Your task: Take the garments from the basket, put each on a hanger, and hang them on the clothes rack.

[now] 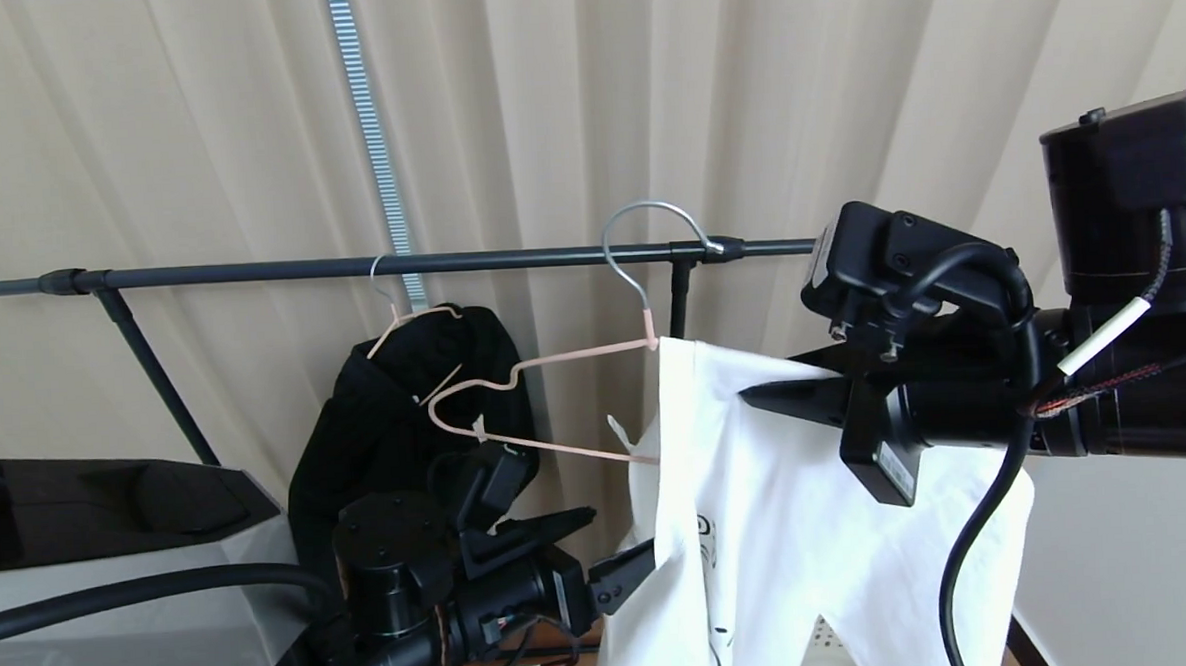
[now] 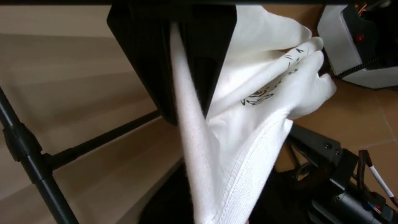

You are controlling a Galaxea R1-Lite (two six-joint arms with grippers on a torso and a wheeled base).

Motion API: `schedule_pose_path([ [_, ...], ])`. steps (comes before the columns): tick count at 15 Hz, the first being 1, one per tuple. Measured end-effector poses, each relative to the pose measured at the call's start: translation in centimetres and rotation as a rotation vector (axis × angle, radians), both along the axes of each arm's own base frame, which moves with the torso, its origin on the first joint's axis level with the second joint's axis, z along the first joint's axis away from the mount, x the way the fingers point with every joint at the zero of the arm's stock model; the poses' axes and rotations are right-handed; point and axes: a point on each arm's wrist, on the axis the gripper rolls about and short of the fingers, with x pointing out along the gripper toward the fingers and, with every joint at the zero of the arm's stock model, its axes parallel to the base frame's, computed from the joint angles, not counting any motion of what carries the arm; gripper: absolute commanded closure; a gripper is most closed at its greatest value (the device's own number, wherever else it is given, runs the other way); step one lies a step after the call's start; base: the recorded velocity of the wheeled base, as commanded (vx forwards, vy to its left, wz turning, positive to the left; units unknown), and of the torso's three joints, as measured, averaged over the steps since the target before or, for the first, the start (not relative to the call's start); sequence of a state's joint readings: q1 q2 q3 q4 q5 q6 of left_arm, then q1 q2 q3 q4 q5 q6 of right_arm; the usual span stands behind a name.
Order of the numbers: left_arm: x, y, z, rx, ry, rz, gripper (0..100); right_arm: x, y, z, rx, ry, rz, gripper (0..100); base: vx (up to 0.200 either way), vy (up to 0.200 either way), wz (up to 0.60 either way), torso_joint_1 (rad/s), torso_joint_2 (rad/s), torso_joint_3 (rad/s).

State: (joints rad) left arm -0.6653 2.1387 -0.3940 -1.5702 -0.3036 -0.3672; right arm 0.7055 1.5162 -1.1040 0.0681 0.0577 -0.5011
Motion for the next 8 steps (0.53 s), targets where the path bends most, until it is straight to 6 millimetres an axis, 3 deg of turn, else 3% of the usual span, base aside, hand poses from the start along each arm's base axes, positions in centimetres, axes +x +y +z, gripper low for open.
schedule_pose_path([
  [8,-0.2,-0.2,-2.0,0.056,0.043,-0.009,0,-0.2,-0.2,1.1,0.071,-0.025,-0.013,100,0.000,0.000,0.00,0.000,0.00,0.000],
])
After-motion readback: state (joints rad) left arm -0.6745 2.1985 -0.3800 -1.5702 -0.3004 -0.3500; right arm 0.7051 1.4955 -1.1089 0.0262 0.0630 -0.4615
